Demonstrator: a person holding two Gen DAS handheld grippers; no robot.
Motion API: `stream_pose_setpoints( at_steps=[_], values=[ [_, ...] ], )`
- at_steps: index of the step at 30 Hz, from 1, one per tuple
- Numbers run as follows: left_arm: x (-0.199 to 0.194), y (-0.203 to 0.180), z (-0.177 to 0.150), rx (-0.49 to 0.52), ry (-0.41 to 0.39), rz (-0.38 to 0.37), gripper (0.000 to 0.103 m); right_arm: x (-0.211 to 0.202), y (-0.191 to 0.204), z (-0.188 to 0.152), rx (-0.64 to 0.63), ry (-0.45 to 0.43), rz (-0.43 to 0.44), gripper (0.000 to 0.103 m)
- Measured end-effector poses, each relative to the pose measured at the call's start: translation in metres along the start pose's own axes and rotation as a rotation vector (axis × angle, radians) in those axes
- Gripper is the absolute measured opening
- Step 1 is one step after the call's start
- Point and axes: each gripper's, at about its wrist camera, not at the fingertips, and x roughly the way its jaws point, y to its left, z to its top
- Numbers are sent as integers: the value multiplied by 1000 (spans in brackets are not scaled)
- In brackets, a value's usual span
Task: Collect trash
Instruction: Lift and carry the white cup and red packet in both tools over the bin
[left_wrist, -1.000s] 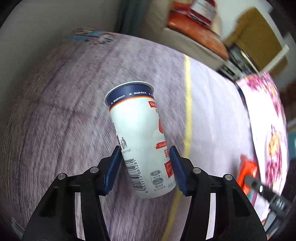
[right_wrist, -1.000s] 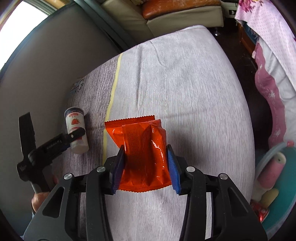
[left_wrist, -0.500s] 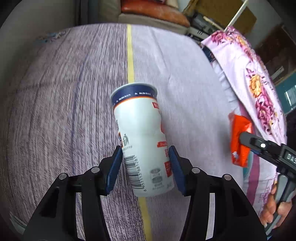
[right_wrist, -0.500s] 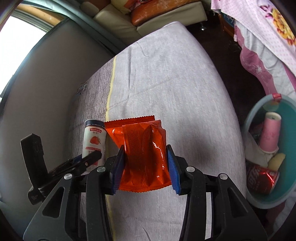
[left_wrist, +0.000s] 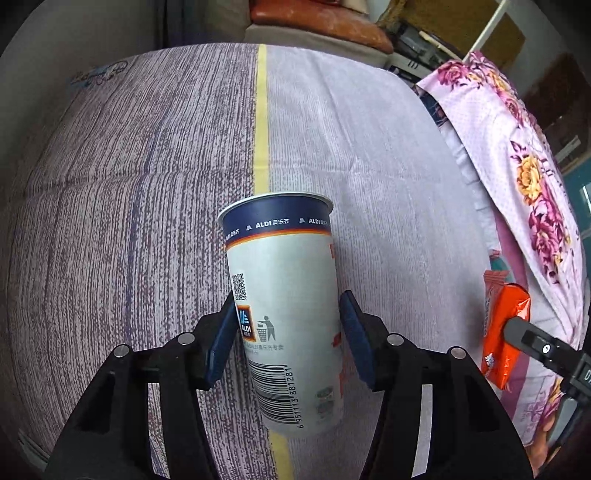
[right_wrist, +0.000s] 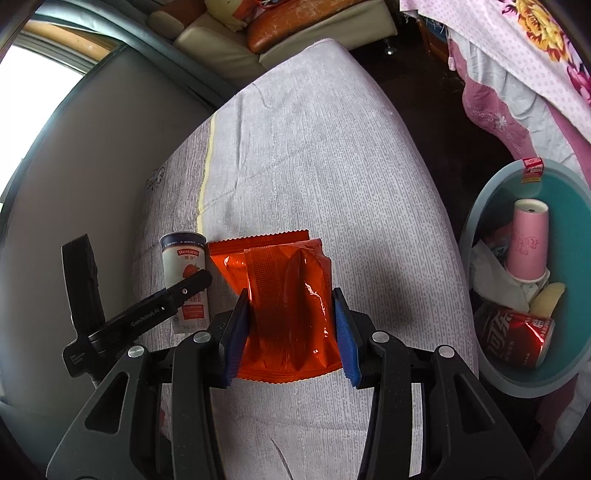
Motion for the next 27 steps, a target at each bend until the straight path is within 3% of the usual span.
stream_pose_setpoints(
  at_steps=[8,13,27],
  values=[
    [-22,-30,-11,115,-48,29,51,-13,-11,1,32,-45,10,41],
    [-36,-64,-19,199,-63,1,51,-36,-28,-1,63,-96,23,41],
    [-29,-203,-52,451,-44,-88,51,-122,-105,-17,180,-283,-51,41]
  ],
)
